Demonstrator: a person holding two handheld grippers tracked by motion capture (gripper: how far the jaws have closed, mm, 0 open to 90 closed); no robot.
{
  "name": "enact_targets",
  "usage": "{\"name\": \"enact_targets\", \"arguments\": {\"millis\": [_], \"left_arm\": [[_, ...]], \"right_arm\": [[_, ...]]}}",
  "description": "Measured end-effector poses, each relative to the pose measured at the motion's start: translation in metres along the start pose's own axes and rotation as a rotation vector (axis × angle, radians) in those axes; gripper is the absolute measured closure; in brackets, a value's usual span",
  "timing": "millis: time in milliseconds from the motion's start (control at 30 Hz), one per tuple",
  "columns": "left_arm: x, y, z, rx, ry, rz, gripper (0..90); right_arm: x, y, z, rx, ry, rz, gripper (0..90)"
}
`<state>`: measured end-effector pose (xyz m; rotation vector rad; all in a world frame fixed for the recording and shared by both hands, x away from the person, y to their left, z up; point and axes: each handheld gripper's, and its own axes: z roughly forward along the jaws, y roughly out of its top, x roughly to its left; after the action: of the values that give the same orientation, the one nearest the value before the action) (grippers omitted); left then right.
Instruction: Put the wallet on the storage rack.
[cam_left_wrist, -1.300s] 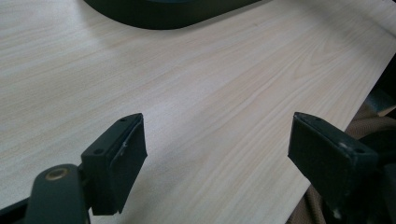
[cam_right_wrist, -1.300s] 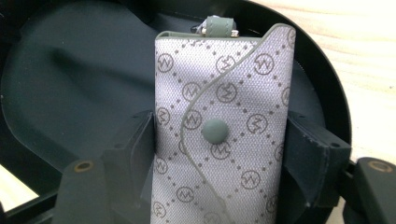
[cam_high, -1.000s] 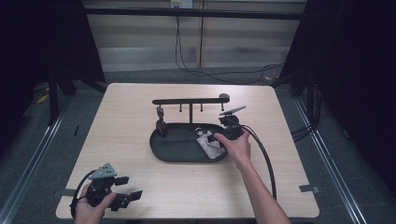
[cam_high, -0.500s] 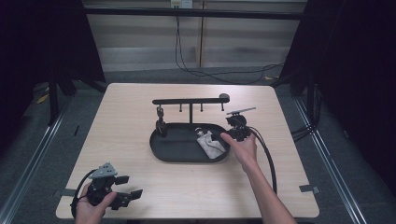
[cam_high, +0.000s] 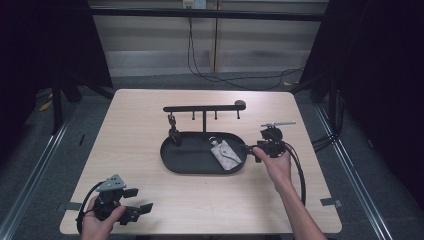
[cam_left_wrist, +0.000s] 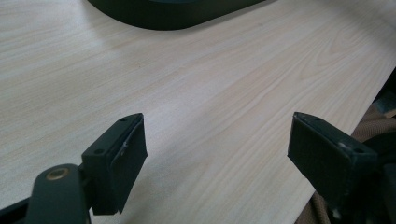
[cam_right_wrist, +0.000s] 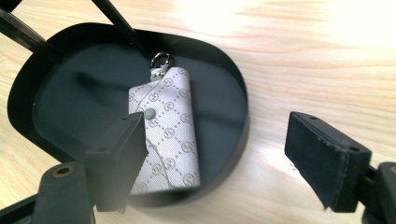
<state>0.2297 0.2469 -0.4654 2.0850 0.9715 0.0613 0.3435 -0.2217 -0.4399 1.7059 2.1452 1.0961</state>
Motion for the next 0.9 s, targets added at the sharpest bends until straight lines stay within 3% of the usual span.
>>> {"name": "enact_targets", "arguments": {"millis": [433,833,900], "left_arm": [[0.000,0.000,0.000,0.002,0.006,-0.003,19.4],[0.000,-0.001,0.001,-0.002,0.014,-0.004,19.4],[0.000,-0.001,0.000,-0.002,0.015,0.000,19.4]], "right_arm": [[-0.016,-0.026,-0.032,-0.048,-0.009,0.009,21.3],[-0.018,-0.050,-0.057,-0.051,-0.020,-0.018,21.6],[-0.020,-0.056,-0.060,-0.051,-0.007,-0.004,21.6]]}}
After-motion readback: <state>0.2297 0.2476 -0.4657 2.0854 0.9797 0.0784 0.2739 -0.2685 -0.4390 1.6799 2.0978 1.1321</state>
